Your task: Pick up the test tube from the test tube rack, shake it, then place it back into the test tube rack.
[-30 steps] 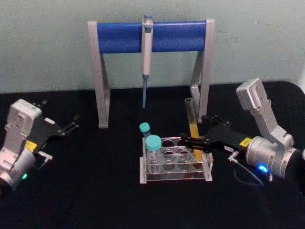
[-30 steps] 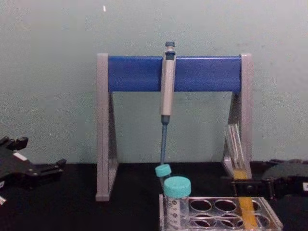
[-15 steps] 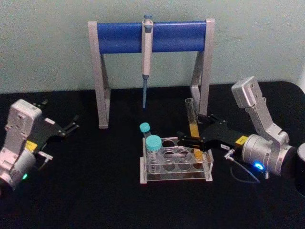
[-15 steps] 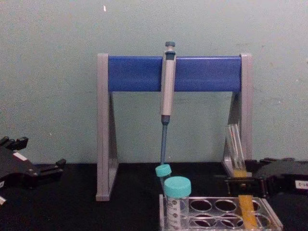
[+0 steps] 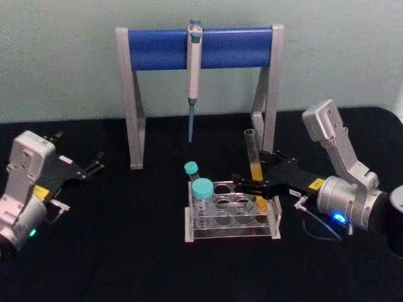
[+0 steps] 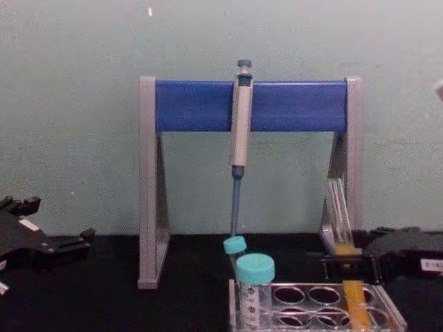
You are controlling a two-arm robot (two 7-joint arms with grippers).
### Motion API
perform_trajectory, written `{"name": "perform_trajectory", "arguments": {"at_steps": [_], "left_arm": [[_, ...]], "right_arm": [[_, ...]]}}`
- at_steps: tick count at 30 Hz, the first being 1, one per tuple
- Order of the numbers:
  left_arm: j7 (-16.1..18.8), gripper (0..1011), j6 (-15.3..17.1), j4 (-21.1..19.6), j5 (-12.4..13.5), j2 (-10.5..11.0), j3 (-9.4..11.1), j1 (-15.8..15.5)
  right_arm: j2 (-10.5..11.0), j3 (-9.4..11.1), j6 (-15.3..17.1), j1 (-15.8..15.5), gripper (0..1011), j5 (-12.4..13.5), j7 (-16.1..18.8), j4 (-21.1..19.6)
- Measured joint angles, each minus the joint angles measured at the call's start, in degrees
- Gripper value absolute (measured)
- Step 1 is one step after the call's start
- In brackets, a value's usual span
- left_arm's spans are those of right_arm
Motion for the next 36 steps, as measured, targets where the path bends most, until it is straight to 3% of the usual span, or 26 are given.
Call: {"name": "perform_trajectory", "arguments": {"at_steps": [11, 25, 29, 36], "left_arm": [[0.0, 1001, 0.0, 0.0, 0.0, 0.0, 0.0, 0.0], [0.0, 1001, 0.0, 0.0, 0.0, 0.0, 0.0, 0.0], [0.0, 1001, 0.0, 0.0, 0.0, 0.0, 0.0, 0.0], [0.0, 1001, 0.0, 0.0, 0.0, 0.0, 0.0, 0.0]], "right_arm": [[0.0, 0.1, -0.1, -0.1, 970, 0.0, 0.0, -0.1], [0.1, 0.1, -0.2, -0.2, 586, 0.0, -0.1, -0.2], [0.1, 0.1, -0.2, -0.2, 410, 0.0, -0.1, -0.2], [0.1, 0.1, -0.2, -0.2, 230, 0.0, -0.1, -0.2]]}}
